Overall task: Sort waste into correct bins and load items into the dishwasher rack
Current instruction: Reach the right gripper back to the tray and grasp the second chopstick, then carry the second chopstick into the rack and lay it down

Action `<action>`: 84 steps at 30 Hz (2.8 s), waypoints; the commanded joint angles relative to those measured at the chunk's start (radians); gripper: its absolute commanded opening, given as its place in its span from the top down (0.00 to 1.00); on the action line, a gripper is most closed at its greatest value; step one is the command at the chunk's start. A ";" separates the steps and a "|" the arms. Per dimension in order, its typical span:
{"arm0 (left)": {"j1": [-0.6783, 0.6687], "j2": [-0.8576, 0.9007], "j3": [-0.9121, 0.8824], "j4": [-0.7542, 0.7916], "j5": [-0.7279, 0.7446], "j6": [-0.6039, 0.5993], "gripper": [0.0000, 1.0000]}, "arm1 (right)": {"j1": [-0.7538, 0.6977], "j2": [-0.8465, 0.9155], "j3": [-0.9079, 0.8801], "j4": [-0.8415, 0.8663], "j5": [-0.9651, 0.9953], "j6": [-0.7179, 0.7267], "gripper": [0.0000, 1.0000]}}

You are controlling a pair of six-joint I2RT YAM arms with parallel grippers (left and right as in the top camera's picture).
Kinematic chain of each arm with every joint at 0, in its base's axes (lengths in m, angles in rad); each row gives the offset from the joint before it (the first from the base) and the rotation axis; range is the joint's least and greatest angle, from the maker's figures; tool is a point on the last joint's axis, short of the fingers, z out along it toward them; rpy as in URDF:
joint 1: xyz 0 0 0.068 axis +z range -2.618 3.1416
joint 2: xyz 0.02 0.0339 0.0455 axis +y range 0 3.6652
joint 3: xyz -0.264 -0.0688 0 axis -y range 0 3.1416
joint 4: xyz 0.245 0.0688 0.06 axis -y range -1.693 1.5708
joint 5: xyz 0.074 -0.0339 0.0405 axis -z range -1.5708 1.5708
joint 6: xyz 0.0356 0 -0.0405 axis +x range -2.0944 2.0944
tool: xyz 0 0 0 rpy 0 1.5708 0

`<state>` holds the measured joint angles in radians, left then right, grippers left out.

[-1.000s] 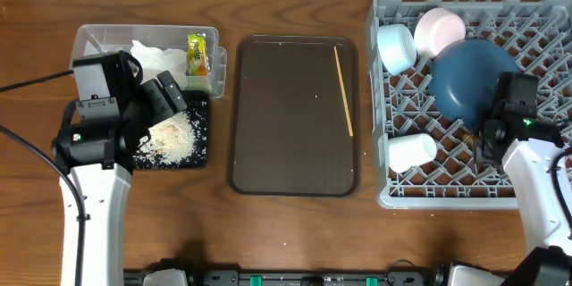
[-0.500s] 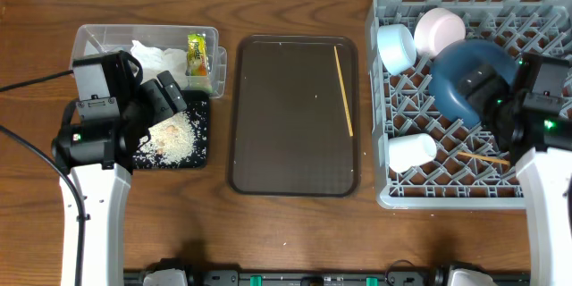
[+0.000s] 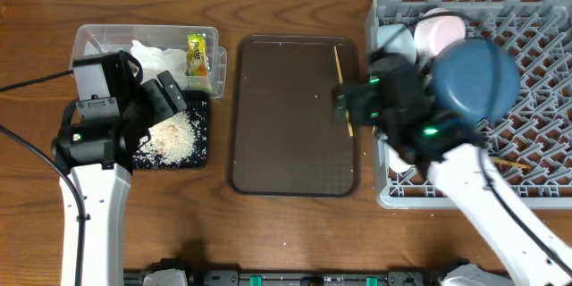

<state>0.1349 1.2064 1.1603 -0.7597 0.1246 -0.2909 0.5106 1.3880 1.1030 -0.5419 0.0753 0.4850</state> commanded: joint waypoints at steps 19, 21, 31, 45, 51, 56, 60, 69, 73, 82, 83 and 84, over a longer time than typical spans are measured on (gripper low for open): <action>0.004 0.000 0.018 -0.003 -0.005 0.008 0.04 | -0.028 0.853 0.922 -0.573 0.103 -0.176 0.12; 0.004 0.000 0.018 -0.003 -0.005 0.008 0.04 | -0.033 0.878 0.922 -0.570 0.100 -0.176 0.16; 0.004 0.001 0.018 -0.003 -0.005 0.008 0.04 | -0.013 0.969 0.898 -0.502 0.134 -0.217 0.47; 0.004 0.001 0.018 -0.003 -0.005 0.008 0.04 | -0.042 1.036 0.897 -0.508 0.134 -0.123 0.51; 0.004 0.001 0.018 -0.003 -0.005 0.008 0.04 | -0.042 1.059 0.897 -0.525 0.130 -0.123 0.59; 0.004 0.001 0.018 -0.003 -0.005 0.008 0.04 | -0.042 1.061 0.897 -0.556 0.126 -0.122 0.75; 0.004 0.001 0.018 -0.003 -0.005 0.008 0.04 | -0.036 1.061 0.897 -0.595 0.080 -0.122 0.78; 0.004 0.001 0.018 -0.003 -0.005 0.008 0.04 | -0.018 1.061 0.897 -0.709 -0.043 -0.123 0.99; 0.004 0.001 0.018 -0.003 -0.005 0.008 0.04 | 0.016 1.060 0.898 -0.705 -0.043 -0.133 0.99; 0.004 0.001 0.018 -0.003 -0.005 0.008 0.04 | 0.065 0.886 0.930 -0.688 -0.039 -0.187 0.99; 0.004 0.001 0.018 -0.003 -0.005 0.008 0.04 | 0.065 0.849 0.930 -0.684 -0.039 -0.186 0.99; 0.004 0.001 0.018 -0.003 -0.005 0.008 0.04 | 0.061 0.810 0.930 -0.680 -0.036 -0.186 0.99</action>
<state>0.1349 1.2064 1.1603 -0.7597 0.1246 -0.2909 0.5774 2.3569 2.0064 -1.2293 0.0402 0.3168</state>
